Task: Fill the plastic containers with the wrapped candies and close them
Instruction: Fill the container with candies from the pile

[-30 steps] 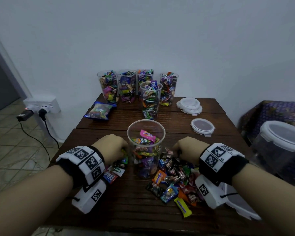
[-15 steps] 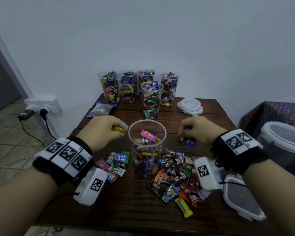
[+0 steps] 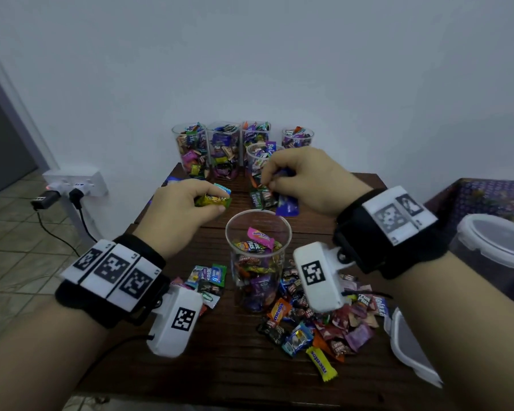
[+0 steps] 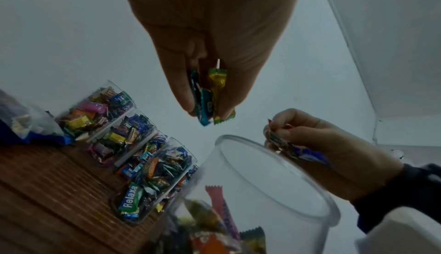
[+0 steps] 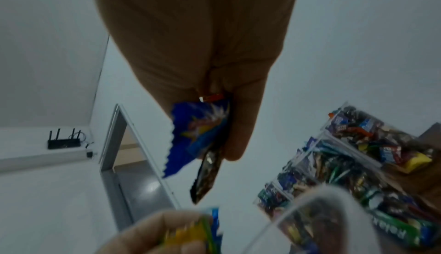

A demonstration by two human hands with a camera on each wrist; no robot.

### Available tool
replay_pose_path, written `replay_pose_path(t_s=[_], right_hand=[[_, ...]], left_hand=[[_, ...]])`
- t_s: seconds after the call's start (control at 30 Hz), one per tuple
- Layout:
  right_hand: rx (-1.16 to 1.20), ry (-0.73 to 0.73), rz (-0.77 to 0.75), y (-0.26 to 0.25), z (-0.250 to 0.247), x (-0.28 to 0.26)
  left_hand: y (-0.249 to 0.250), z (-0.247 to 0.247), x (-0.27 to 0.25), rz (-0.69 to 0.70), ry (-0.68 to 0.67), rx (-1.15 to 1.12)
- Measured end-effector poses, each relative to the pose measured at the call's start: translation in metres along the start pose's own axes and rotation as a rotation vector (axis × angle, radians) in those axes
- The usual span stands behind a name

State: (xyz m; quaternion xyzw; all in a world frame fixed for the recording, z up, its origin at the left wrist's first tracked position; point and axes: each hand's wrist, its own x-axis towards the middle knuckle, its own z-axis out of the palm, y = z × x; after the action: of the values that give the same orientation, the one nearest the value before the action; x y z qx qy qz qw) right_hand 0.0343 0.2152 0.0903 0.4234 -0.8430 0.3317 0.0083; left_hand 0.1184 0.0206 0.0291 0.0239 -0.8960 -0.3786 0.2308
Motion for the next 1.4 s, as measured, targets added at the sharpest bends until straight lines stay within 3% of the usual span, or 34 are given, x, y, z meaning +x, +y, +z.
replay_pose_path(t_s=[0.23,0.6,0.77,0.87,0.97,1.27,1.4], right_hand=[[-0.109,-0.114,-0.061,-0.003,0.033,-0.004],[-0.16,-0.148,-0.045,0.0,0.042,-0.016],[0.056,0.078,0.051,0.009,0.038,-0.04],[0.26,-0.012,0.205,0.015,0.044,-0.056],[0.414,-0.102,0.252,0.025,0.059,-0.063],[0.508,-0.008,0.265,0.036,0.08,-0.061],[0.495,0.045,0.248,0.037,0.084,-0.057]], left_hand=[[0.007,0.002,0.001,0.03,0.016,-0.055],[0.014,0.01,0.0,0.029,0.019,-0.153],[0.017,0.009,-0.001,0.045,-0.006,-0.177],[0.024,0.011,-0.003,0.062,-0.056,-0.188],[0.031,0.015,-0.005,0.094,-0.104,-0.149],[0.036,0.022,-0.013,0.172,-0.192,0.003],[0.038,0.023,-0.013,0.209,-0.182,-0.039]])
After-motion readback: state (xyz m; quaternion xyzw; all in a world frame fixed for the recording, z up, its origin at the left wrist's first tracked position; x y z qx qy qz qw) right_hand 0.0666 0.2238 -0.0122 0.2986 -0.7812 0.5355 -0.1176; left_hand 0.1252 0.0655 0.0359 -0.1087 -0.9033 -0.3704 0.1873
